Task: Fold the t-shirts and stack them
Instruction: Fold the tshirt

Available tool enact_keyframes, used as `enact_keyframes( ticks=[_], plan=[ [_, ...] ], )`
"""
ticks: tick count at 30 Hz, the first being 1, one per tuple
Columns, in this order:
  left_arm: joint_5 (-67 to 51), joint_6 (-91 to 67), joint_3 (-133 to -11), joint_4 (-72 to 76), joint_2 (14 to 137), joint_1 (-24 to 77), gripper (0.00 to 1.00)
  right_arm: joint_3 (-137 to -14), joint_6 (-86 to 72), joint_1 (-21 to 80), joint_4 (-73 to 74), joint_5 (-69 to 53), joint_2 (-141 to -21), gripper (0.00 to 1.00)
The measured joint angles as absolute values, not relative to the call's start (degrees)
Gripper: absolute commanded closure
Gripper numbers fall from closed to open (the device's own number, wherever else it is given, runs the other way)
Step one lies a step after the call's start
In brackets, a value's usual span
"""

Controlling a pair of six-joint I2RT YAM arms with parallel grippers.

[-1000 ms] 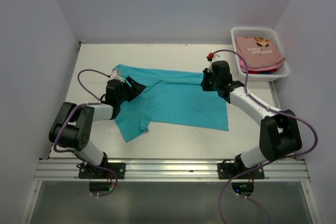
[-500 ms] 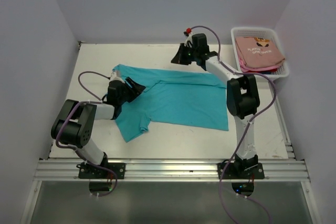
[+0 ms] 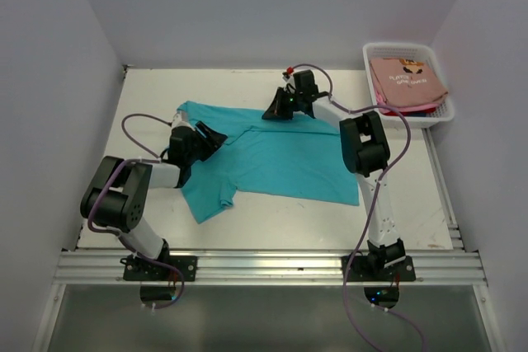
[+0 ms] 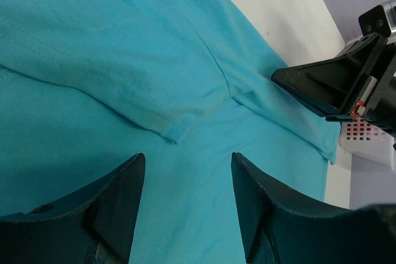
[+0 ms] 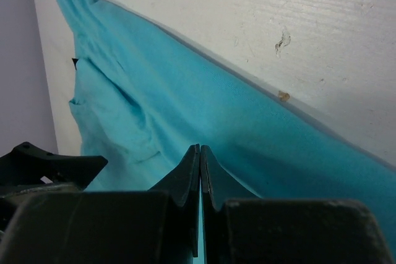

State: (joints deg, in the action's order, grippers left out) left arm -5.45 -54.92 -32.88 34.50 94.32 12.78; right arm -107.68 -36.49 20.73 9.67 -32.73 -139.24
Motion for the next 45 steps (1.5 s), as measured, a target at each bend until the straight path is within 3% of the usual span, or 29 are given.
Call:
enact_keyframes(
  ticks=[22,35,45],
  plan=[
    [-5.7,-60.5,-37.7,34.5,101.7,12.8,0.39,-108.4,-32.9,21.4,15.8,-25.2,-139.3,1.0],
    [-4.6,-60.8,-38.4,30.0,95.9,12.8,0.41,-108.4,-31.8,21.5,15.7,-25.2,-139.3,1.0],
    [-4.2,-60.5,-44.0,29.1,104.9,12.8,0.43,-108.4,-31.5,21.5,15.7,-25.2,-139.3,1.0]
  ],
)
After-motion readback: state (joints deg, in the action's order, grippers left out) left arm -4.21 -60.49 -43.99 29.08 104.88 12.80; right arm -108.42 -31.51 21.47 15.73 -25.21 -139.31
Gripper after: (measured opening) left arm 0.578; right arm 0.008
